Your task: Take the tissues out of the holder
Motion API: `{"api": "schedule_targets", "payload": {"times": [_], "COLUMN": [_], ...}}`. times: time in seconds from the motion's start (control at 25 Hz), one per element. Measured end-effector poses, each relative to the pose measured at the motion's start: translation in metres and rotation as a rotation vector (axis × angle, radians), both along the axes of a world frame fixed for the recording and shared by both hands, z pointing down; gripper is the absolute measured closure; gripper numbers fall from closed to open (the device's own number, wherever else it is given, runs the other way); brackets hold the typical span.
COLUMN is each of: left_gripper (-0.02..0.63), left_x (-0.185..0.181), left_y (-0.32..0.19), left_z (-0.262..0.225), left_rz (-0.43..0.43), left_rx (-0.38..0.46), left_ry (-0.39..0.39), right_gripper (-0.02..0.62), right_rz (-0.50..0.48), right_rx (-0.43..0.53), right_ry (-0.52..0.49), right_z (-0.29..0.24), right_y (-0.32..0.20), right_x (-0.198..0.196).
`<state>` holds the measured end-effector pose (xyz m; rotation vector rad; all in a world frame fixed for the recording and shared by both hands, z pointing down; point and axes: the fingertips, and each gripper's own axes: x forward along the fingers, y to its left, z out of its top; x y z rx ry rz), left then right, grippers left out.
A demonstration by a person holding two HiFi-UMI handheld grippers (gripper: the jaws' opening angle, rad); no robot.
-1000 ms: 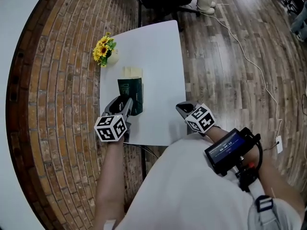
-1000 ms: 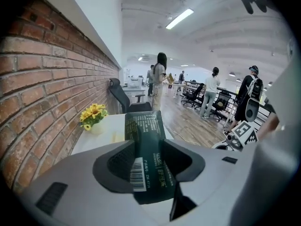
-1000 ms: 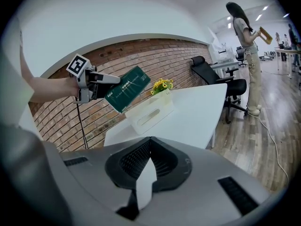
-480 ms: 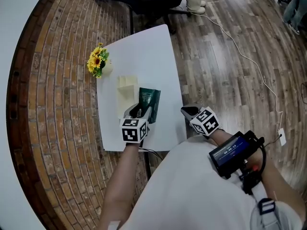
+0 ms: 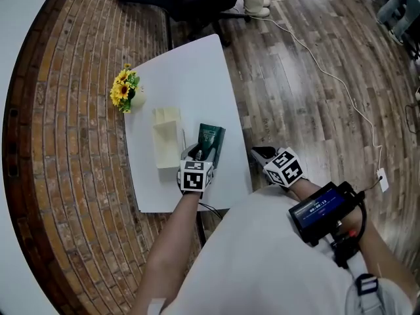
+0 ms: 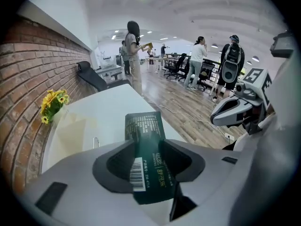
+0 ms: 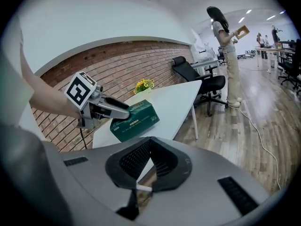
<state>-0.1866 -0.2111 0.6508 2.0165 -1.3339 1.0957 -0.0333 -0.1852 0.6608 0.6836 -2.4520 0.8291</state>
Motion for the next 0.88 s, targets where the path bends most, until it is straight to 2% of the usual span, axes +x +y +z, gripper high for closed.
{"api": "schedule_targets", "payload": {"times": [0.2,0.48,0.64,0.88], "left_gripper": [0.405,0.403,0.403,0.403], "left_x": [-0.003,0.0,-0.002,-0.016], "left_y": [0.003,0.003,0.0,0.015], "left_z": [0.014,0.007,-0.009,-0.039], "left_rz": [0.008,0.021,-0.016,-0.124], "left_rx": [-0.013,0.035,0.097,0.187], "left_ry": [0.008,0.014,0.031,0.102], "right_gripper": [0.589,0.589,0.589,0.589], "right_rz": [0.003,-0.016,-0.023,-0.055], "right_rx": [0.004,0.01,0.022,0.058], "right_ry": [0.007,0.017,0.021,0.02], "right_z": [-0.001,-0.004,-0.008,-0.018], "right_y": [0.001,0.003,0.001,-0.003], "right_x": [-0.001,-0.004,-0.003,-0.013]}}
